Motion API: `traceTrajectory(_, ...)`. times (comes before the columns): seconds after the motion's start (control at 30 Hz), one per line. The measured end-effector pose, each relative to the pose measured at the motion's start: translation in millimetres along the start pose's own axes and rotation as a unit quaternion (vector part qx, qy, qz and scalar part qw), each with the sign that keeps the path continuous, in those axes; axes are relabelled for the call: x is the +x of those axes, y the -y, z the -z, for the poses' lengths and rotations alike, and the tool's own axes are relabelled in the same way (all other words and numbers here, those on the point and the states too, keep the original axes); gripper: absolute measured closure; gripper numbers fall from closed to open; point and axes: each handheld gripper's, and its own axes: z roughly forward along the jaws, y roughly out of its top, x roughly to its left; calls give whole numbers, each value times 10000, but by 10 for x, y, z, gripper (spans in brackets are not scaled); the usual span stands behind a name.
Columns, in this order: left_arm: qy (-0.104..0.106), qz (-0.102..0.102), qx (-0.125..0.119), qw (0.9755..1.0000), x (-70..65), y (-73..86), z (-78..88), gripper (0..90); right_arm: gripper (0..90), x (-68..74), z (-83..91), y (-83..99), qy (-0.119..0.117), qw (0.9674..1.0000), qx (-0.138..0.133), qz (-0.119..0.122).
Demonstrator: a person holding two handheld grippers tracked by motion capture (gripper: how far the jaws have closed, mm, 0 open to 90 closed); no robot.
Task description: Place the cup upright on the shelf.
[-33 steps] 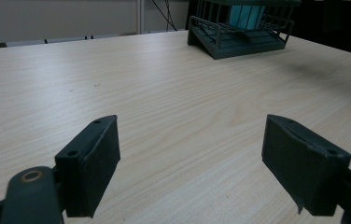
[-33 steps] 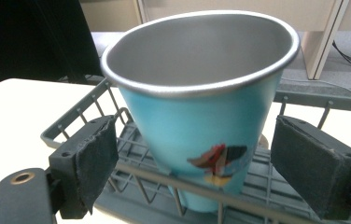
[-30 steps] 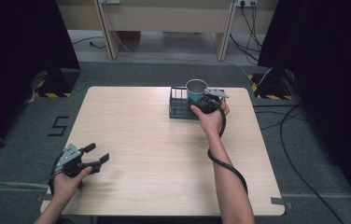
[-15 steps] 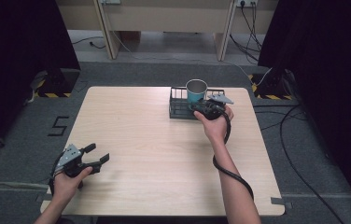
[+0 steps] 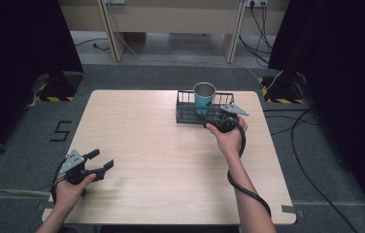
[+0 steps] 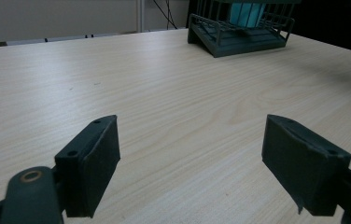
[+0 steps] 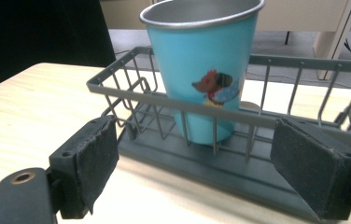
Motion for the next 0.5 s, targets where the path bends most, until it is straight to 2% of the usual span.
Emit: traceTrajectory(0.5, -8, -17, 18, 10000, -3, 3, -2, 187, 165, -24, 347, 218, -65, 10000, 54, 32)
